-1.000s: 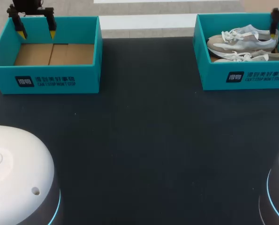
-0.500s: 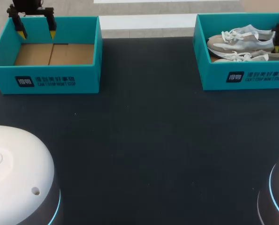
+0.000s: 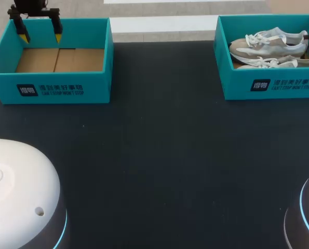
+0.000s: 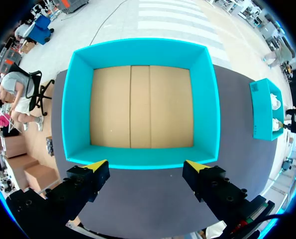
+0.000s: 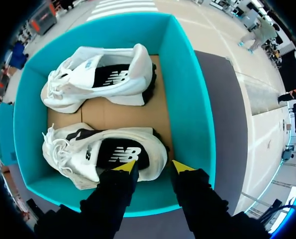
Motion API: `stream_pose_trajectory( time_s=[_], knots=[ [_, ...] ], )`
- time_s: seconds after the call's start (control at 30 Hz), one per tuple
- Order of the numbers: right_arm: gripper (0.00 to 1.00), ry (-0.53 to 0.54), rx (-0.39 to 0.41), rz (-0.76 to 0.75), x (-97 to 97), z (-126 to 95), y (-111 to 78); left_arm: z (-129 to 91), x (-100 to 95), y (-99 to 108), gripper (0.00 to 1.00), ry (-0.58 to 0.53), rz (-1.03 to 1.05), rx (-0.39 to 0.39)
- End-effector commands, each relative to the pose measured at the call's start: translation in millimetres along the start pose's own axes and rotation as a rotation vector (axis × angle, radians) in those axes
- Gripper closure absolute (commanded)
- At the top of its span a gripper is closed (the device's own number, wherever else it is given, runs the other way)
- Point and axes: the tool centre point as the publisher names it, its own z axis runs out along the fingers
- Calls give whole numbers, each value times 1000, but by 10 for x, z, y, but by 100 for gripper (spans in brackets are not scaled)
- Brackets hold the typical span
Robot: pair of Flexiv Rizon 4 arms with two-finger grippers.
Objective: Take the shoe out of the shoebox, open the shoe tongue, remove and reinsert the insole, then place the shoe into the shoebox
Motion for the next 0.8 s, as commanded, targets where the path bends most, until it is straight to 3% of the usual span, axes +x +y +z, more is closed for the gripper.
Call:
stream_pose_trajectory(
  time_s=[0.03,0.6,0.67,0.7,0.8],
  knots=[
    [62,11,8,9,-35,132,27,-2,1,3,0,-1,0,0],
    [65,30,10,27,7,497,12,-2,1,3,0,-1,0,0],
    [72,20,18,17,21,518,12,-2,1,3,0,-1,0,0],
    [100,11,22,17,20,518,12,-2,1,3,0,-1,0,0],
    [100,-3,28,22,-13,498,14,-2,1,3,0,-1,0,0]
  ],
)
